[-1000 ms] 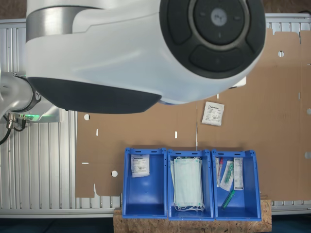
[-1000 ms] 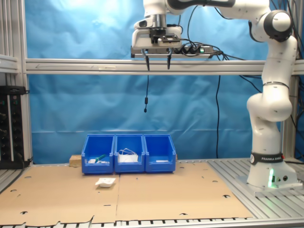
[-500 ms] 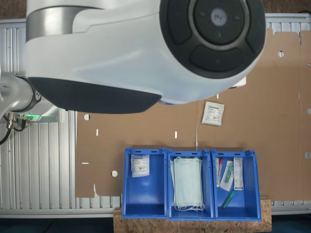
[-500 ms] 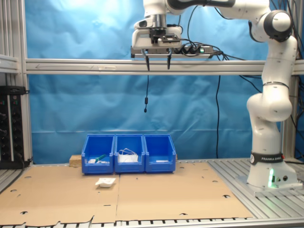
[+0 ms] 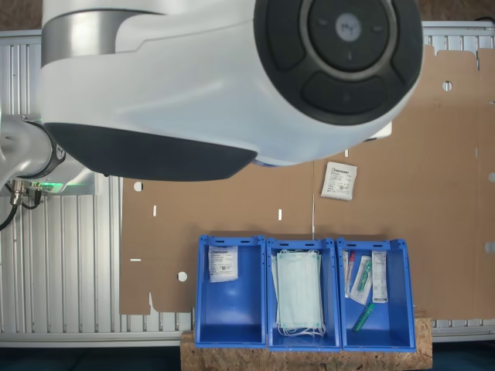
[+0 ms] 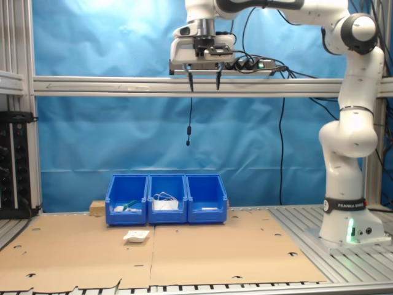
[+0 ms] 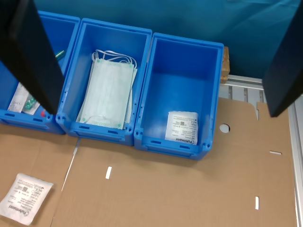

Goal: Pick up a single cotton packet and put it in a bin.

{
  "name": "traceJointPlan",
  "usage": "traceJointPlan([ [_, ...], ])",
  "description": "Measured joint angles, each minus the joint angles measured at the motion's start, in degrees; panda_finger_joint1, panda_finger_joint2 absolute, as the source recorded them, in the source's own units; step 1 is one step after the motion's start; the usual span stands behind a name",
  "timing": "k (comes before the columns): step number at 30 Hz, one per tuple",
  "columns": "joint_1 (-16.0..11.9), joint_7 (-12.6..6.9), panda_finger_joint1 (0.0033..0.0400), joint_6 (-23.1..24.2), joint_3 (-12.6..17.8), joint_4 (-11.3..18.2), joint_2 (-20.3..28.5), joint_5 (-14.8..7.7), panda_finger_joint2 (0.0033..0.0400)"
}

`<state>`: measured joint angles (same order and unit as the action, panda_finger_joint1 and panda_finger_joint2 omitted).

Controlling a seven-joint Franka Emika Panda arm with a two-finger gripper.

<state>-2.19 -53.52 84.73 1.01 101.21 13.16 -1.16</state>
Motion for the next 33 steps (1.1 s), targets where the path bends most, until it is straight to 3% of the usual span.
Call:
traceJointPlan([
  [33, 0.0, 0.0, 0.04, 1.0, 0.5, 0.0, -1.5, 0.0, 0.04],
])
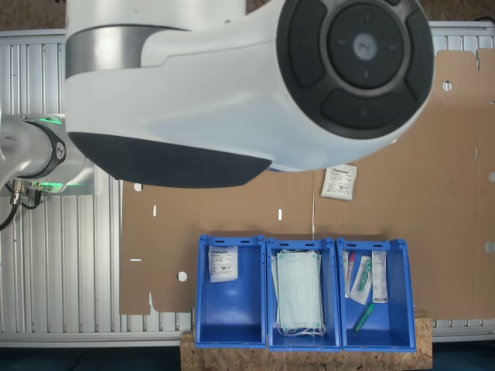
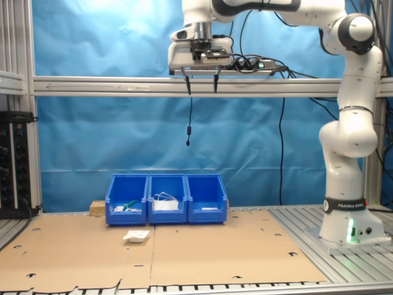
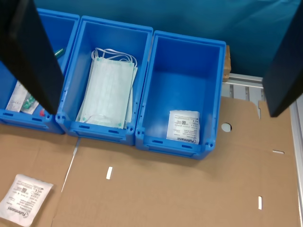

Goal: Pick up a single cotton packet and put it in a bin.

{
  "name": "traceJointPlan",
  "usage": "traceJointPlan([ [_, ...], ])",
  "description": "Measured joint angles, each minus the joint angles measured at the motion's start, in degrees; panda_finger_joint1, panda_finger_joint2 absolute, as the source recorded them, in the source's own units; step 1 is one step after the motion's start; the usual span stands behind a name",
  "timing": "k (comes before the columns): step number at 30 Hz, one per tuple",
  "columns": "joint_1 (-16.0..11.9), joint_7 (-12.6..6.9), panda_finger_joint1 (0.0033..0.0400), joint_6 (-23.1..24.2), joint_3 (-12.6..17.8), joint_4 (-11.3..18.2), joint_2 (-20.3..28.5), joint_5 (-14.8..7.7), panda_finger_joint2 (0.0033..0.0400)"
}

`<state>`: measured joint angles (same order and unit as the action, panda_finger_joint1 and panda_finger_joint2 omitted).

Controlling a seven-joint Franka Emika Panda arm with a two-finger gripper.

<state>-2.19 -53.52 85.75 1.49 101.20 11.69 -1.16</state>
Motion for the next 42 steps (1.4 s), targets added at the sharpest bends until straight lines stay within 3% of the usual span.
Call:
traceJointPlan([
  [15, 0.0, 0.0, 0.04, 4.3, 1.2, -0.7, -6.1, 0.0, 0.04],
  [30, 0.0, 0.0, 0.04, 7.0, 3.6, -7.5, -16.3, 0.0, 0.04],
  [42, -0.4, 0.0, 0.04, 8.3, 4.4, -12.2, -20.4, 0.0, 0.04],
])
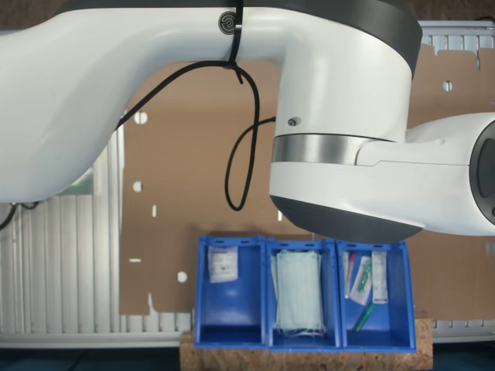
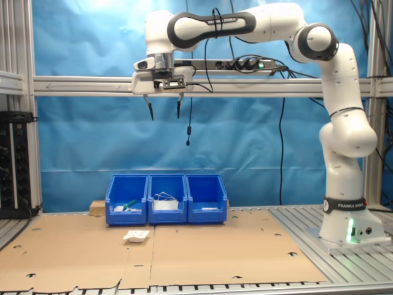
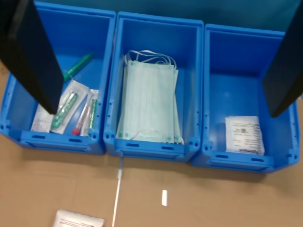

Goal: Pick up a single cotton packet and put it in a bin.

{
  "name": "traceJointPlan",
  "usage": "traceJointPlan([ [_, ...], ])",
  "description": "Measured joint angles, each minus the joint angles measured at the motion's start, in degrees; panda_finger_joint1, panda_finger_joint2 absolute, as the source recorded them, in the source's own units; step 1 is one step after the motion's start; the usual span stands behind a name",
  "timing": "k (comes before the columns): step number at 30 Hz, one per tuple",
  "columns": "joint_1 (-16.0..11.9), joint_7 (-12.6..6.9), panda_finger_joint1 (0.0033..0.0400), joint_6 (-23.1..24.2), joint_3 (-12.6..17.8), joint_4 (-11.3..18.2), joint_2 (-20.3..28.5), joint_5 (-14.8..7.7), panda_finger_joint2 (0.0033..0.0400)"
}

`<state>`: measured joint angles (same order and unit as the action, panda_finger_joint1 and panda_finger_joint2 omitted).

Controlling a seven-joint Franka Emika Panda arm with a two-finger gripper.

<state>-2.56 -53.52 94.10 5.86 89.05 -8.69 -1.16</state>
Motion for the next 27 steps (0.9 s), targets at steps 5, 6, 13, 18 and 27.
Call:
traceJointPlan([
  [5, -1.3, 0.0, 0.04, 1.4, -0.9, -1.5, -1.5, 0.0, 0.04],
  [6, -1.7, 0.0, 0.04, 1.7, -1.1, -1.7, -1.8, 0.0, 0.04],
  [13, -4.6, 0.0, 0.04, 3.8, -3.3, -2.9, -4.8, 0.0, 0.04],
  [18, -5.8, 0.0, 0.04, 4.8, -4.4, -3.0, -6.7, 0.0, 0.04],
  [27, -7.0, 0.0, 0.04, 8.6, -5.7, -3.1, -11.7, 0.0, 0.04],
])
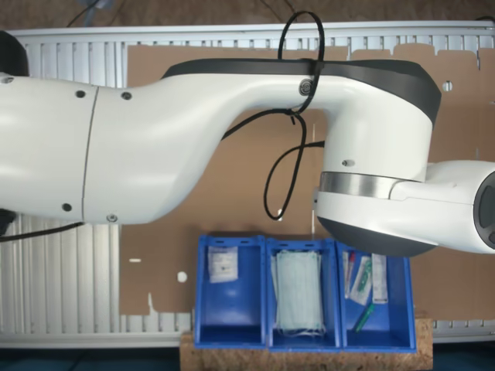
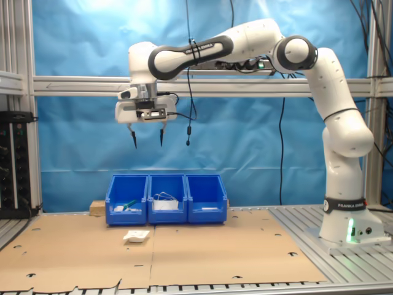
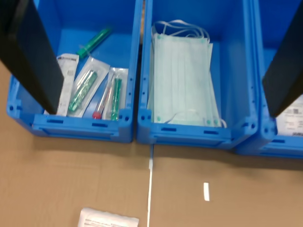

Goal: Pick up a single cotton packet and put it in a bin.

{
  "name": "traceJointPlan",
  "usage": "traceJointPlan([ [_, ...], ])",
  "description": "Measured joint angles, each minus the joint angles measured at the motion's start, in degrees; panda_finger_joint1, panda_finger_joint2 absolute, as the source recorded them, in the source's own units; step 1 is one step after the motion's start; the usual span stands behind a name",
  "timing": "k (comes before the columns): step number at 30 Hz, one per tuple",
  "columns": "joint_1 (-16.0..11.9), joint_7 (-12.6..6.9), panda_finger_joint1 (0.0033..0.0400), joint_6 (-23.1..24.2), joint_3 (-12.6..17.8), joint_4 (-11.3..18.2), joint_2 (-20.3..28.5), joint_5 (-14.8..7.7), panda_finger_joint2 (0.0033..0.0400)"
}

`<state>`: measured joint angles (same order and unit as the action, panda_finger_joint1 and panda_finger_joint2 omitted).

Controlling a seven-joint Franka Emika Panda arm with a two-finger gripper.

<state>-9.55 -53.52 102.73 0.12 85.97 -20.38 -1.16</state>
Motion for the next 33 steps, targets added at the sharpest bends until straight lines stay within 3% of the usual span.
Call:
traceJointPlan([
  [17, 0.1, 0.0, 0.04, 9.2, -0.7, 0.0, -9.0, 0.0, 0.04],
  [33, 2.0, 0.0, 0.04, 16.0, -0.5, 1.4, -12.5, 0.0, 0.04],
])
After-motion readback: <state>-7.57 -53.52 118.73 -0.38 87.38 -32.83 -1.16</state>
